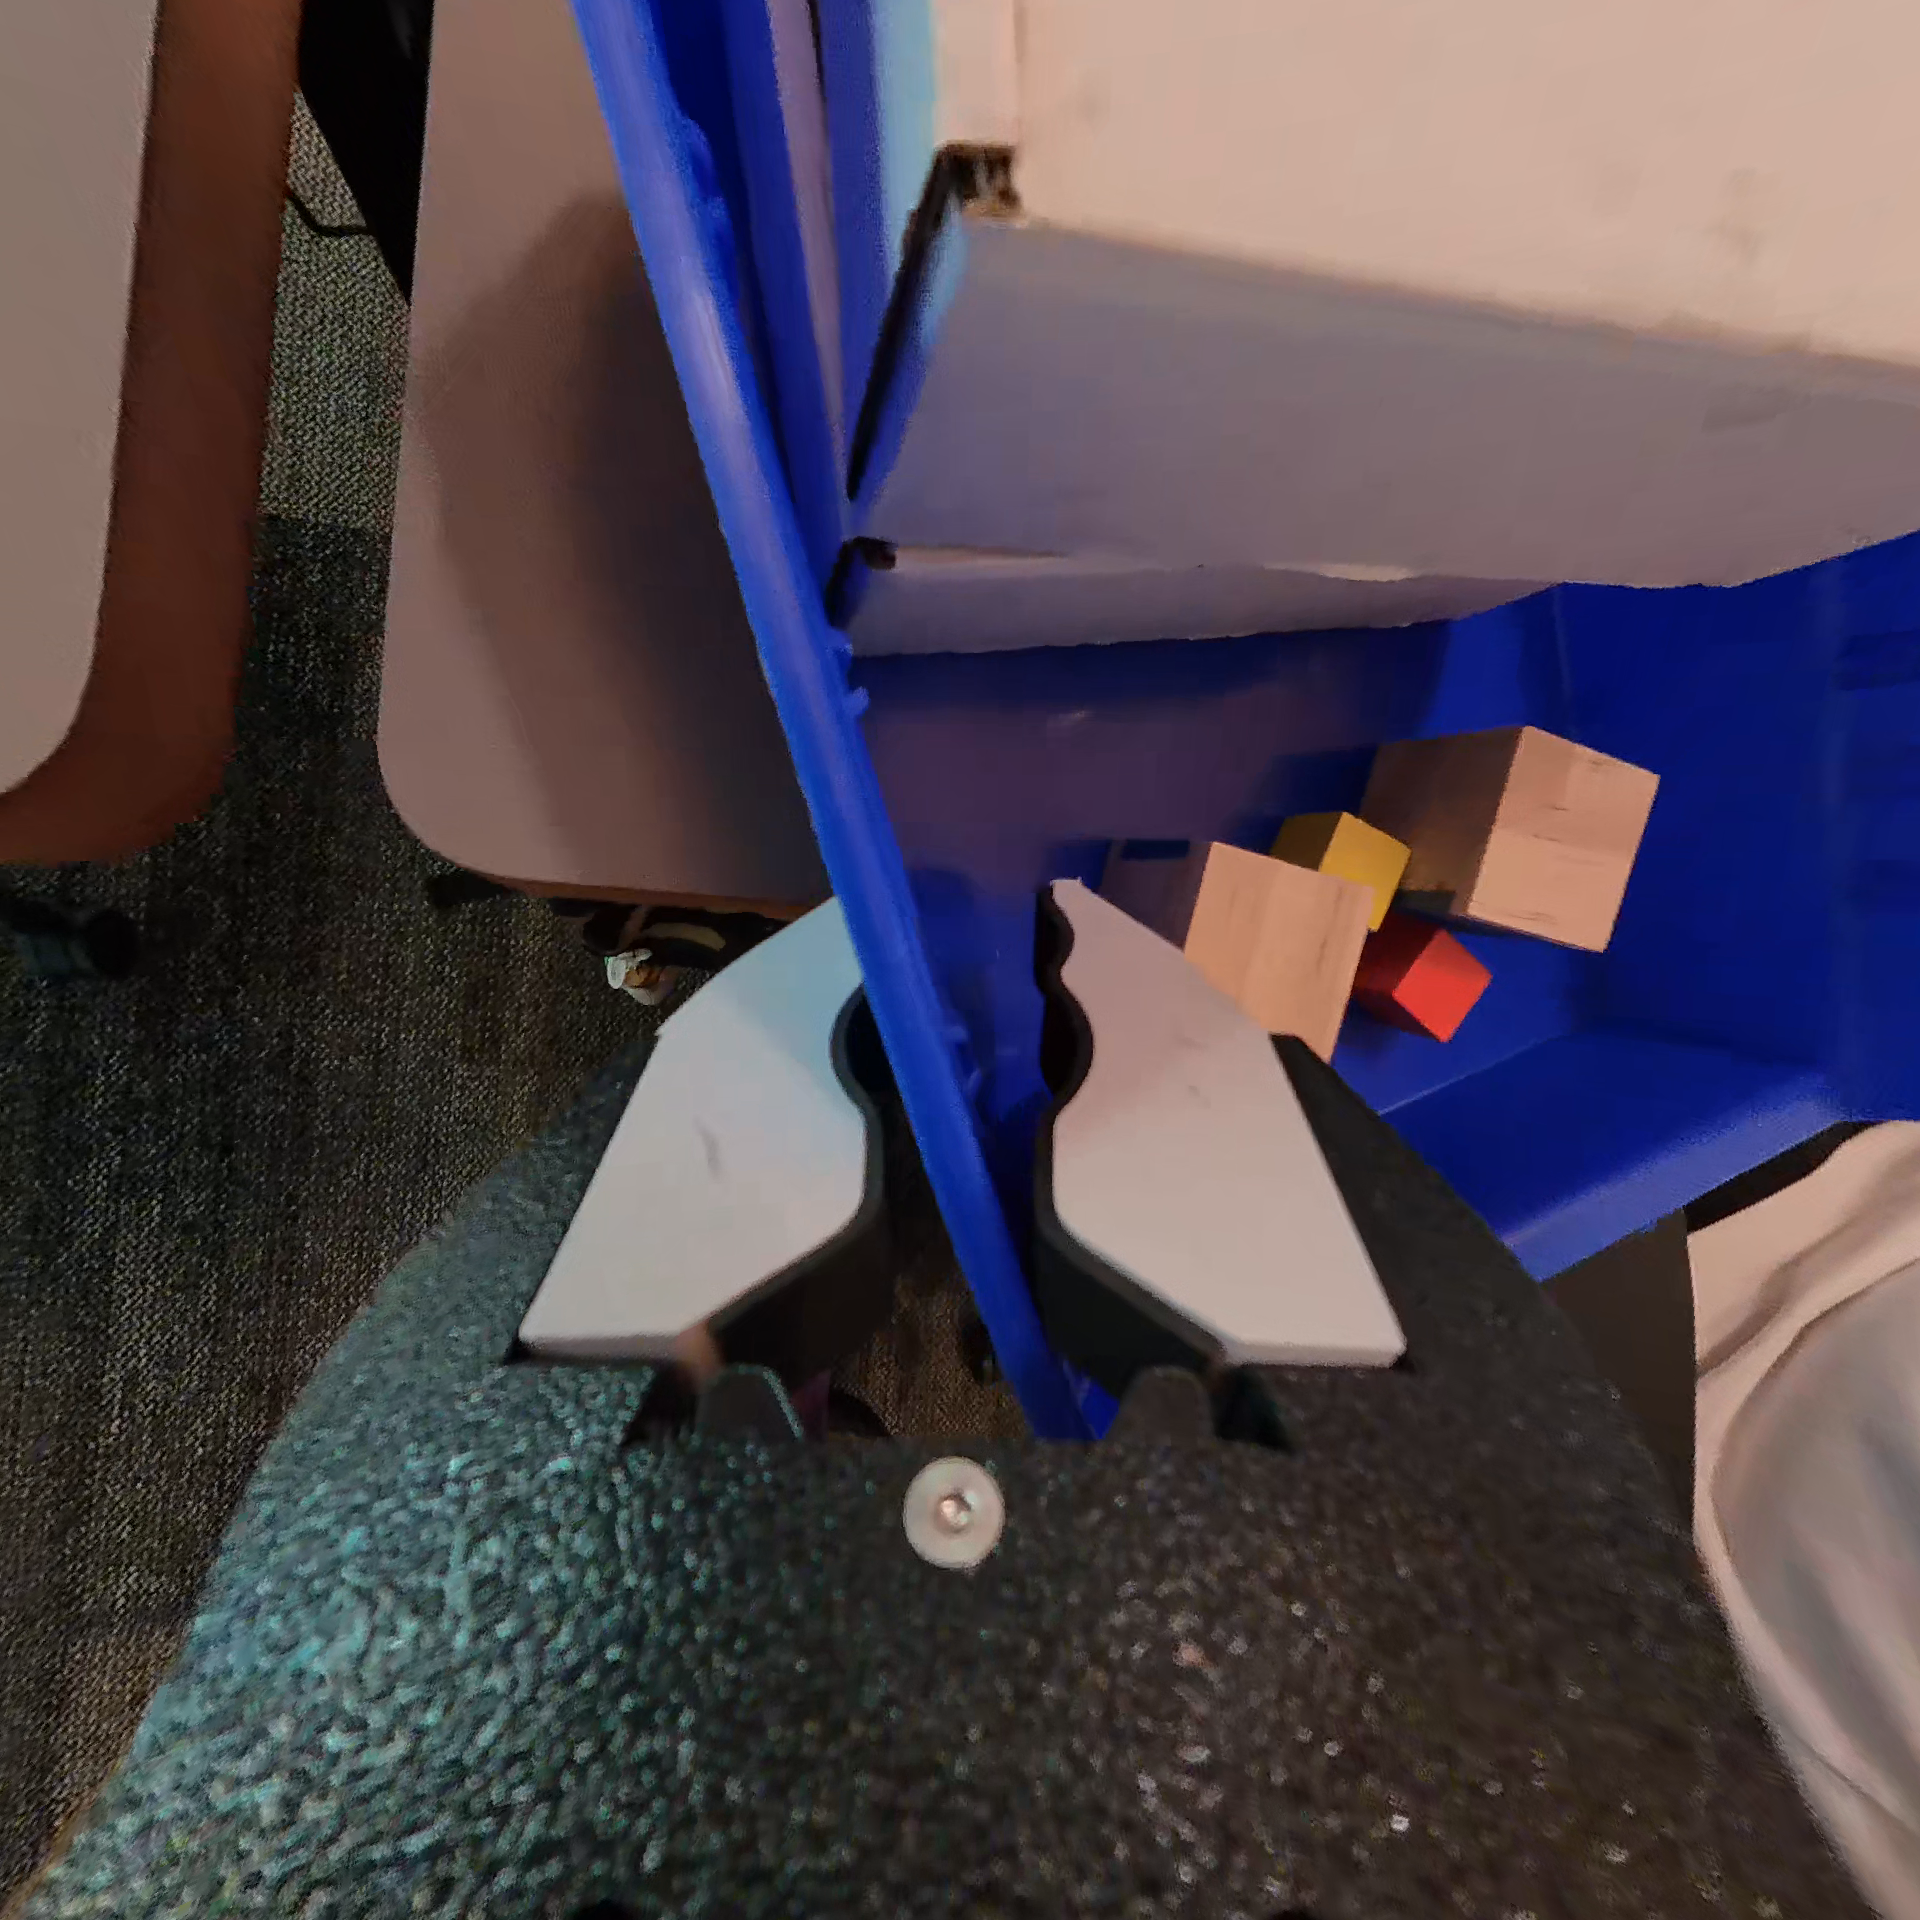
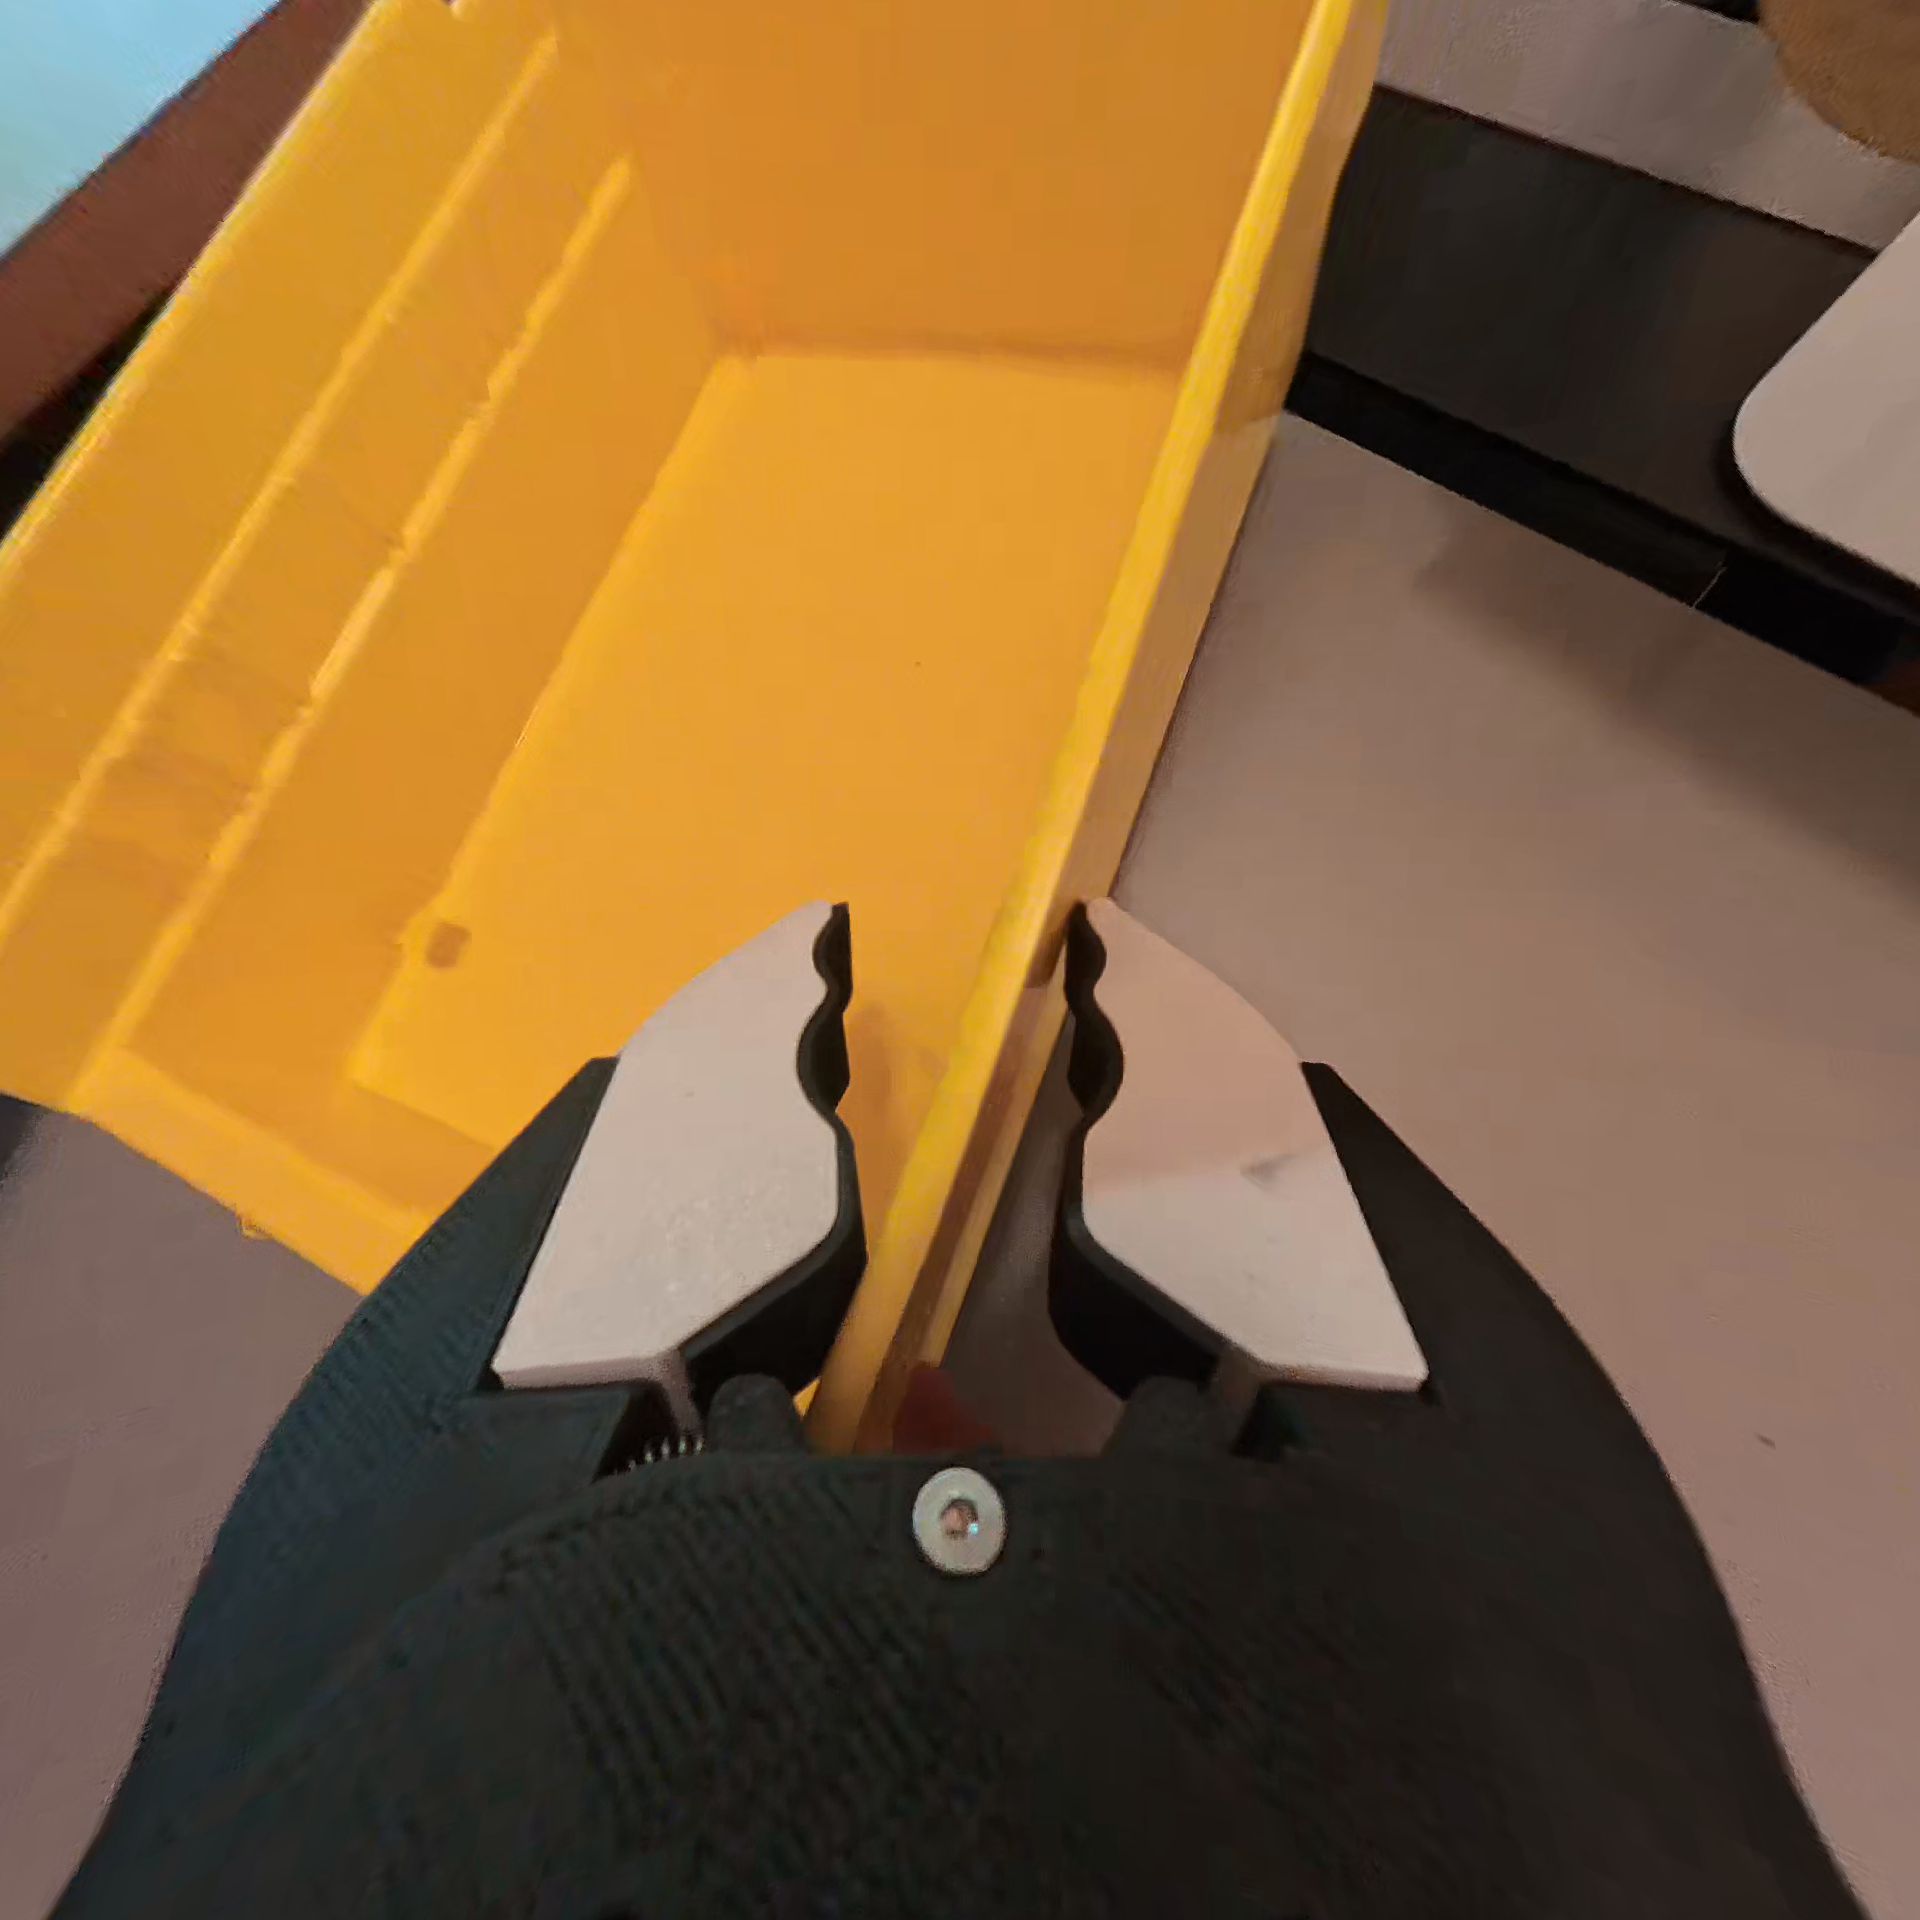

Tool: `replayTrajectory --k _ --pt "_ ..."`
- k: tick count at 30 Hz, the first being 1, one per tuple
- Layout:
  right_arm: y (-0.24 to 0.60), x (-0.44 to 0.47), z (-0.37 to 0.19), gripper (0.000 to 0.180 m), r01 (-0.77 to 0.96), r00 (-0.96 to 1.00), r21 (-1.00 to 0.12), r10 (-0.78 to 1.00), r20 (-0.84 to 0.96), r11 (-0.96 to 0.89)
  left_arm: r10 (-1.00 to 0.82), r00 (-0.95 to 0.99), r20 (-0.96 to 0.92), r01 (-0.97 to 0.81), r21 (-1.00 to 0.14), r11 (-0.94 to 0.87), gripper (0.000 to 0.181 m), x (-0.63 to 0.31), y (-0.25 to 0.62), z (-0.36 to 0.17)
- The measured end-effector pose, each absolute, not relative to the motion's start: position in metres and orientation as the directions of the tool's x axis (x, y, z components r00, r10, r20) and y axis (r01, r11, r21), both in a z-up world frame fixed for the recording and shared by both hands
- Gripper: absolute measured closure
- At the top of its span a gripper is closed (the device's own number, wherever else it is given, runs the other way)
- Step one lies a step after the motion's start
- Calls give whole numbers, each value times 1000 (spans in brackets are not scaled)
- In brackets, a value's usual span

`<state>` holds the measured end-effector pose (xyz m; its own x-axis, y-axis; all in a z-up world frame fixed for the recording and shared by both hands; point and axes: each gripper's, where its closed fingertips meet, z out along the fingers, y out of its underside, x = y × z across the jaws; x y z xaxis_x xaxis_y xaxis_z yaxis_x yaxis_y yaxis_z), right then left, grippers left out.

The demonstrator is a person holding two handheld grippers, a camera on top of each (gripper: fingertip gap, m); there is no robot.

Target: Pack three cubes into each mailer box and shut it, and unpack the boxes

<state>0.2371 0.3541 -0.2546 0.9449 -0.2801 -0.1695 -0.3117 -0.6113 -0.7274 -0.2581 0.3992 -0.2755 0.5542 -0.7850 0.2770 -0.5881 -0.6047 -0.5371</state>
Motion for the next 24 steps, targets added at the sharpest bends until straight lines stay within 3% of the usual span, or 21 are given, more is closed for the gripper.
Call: replayTrajectory --k 6,11,24 --pt "266 220 -213 142 -54 998 -766 -64 -16 -641 -791 564 238 -605 -533 -592 156 -241 415 -267" --pt "152 251 -190 142 -96 995 -808 -52 -81 -581 -800 529 282 -609 -531 -590 157 -200 418 -264" --pt "-172 472 -224 142 -494 752 -765 -645 -138 -412 -879 379 290 -763 -438 -474 156 -24 444 -279"
